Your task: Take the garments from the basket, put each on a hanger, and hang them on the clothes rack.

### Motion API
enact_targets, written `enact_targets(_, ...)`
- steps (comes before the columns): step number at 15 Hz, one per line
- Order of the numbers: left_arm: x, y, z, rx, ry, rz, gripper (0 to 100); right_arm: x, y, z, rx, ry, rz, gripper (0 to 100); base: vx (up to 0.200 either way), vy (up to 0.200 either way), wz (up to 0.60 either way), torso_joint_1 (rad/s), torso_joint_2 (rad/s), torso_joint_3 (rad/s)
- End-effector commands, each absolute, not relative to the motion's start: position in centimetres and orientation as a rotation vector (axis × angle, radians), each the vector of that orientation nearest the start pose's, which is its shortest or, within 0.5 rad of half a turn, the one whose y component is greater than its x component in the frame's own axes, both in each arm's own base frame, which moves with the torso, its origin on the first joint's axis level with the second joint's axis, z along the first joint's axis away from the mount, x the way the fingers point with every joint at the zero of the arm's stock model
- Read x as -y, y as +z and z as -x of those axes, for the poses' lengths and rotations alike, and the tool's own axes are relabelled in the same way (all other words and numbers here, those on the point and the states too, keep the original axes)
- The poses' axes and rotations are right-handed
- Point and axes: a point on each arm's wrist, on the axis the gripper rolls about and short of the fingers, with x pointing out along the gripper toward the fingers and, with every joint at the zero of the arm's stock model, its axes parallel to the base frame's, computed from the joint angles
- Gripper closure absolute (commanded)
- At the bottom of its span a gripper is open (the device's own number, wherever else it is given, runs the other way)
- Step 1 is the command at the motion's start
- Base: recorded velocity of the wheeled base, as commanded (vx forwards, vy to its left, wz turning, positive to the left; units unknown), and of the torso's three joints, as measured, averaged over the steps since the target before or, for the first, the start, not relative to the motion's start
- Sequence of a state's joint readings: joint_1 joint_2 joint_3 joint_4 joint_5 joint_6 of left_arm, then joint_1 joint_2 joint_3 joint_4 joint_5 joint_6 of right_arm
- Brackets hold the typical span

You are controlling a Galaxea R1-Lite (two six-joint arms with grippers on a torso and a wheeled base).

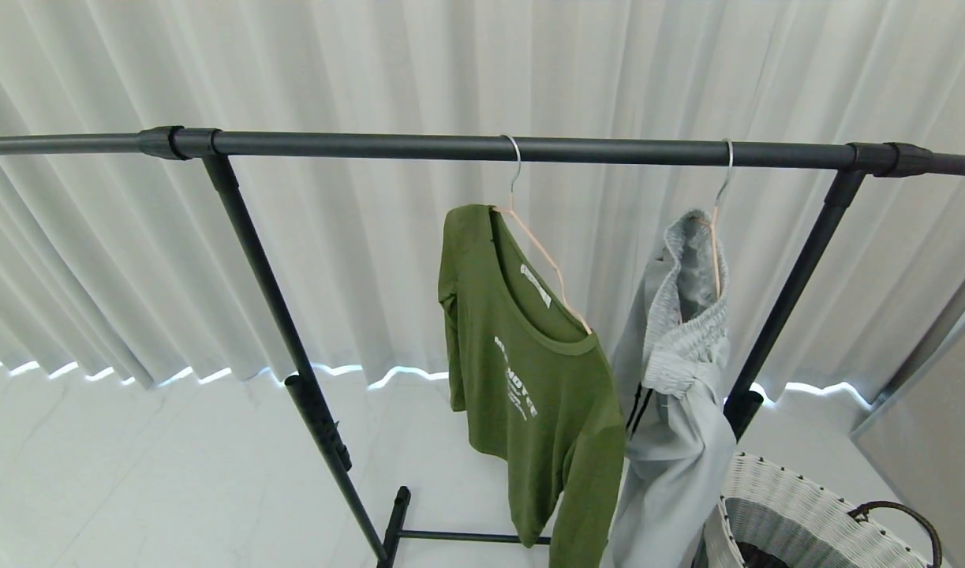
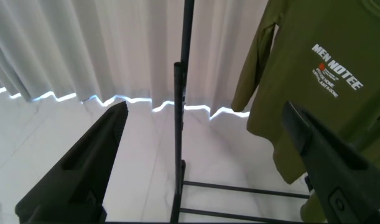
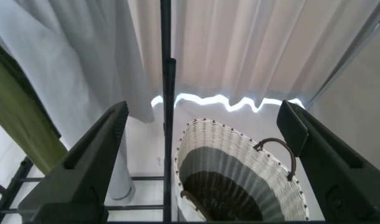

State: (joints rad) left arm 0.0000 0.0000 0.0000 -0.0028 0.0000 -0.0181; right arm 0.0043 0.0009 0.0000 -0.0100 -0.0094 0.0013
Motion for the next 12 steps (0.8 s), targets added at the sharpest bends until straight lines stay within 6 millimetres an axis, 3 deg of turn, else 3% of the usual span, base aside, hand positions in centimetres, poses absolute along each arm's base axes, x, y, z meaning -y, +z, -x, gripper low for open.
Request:
enact_targets(1, 0.0, 7.58, 2.28, 0.003, 0.0, 0.018, 0, 0.03, 7.66, 2.28, 0.011, -0.005, -0.002, 0, 0.0, 0.0, 0.0, 0.0, 0.0, 0.0)
enact_targets(12, 0.0, 7.58, 2.28, 0.003, 0.0, 0.018, 0, 0.03, 7.66, 2.27, 0.009, -0.003, 0.005, 0, 0.0, 0.0, 0.0, 0.0, 0.0, 0.0)
